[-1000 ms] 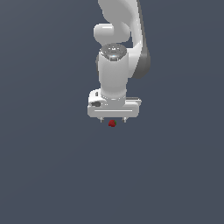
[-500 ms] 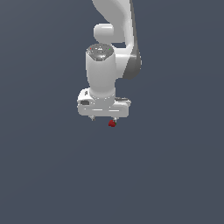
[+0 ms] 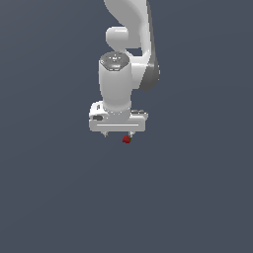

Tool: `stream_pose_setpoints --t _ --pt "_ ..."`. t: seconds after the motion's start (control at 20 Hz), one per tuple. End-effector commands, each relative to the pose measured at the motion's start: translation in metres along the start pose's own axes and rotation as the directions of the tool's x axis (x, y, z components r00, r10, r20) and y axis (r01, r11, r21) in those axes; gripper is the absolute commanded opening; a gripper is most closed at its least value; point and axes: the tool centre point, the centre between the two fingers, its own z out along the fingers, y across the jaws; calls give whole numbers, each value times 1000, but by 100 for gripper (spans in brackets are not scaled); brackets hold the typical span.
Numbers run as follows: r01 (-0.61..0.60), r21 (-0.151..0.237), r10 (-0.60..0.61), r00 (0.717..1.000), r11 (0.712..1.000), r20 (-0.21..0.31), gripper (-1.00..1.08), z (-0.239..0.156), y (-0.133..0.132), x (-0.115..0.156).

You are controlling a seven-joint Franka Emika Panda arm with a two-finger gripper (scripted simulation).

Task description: Pick up the object and move it to a goal position.

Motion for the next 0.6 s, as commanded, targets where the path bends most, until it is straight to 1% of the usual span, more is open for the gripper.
stream_pose_setpoints --t 0.0,0.3,0.4,0.55 --pt "37 -1 -37 999 999 2 100 4 -1 -2" --pt "166 -1 -166 986 986 9 100 17 -4 -11" --pt "220 0 -220 975 975 12 100 22 -5 -14" --pt "305 2 -305 952 952 16 100 31 -7 -20"
